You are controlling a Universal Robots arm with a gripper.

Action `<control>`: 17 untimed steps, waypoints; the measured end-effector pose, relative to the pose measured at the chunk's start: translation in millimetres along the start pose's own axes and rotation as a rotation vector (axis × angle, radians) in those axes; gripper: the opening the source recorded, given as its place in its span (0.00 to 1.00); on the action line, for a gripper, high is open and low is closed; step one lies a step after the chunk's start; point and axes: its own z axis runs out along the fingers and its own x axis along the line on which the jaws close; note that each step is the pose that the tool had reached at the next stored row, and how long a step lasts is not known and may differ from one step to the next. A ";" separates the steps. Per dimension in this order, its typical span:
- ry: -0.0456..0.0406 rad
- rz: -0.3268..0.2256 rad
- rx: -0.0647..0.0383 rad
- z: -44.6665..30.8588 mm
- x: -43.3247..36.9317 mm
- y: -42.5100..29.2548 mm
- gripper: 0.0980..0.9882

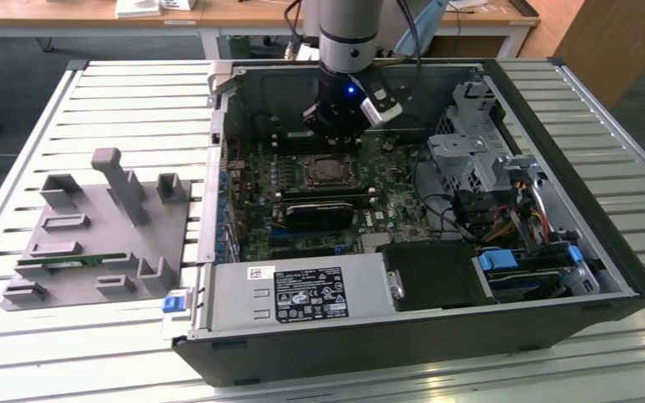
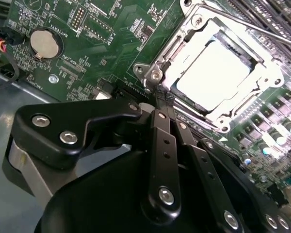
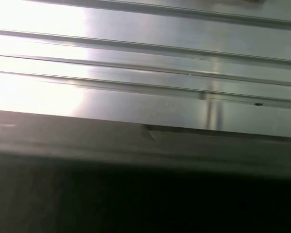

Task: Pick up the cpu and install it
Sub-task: 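Install the first cpu locking lever, then install the second cpu locking lever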

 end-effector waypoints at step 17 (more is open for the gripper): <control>0.0002 0.000 0.000 -10.0 -0.1 -5.8 0.01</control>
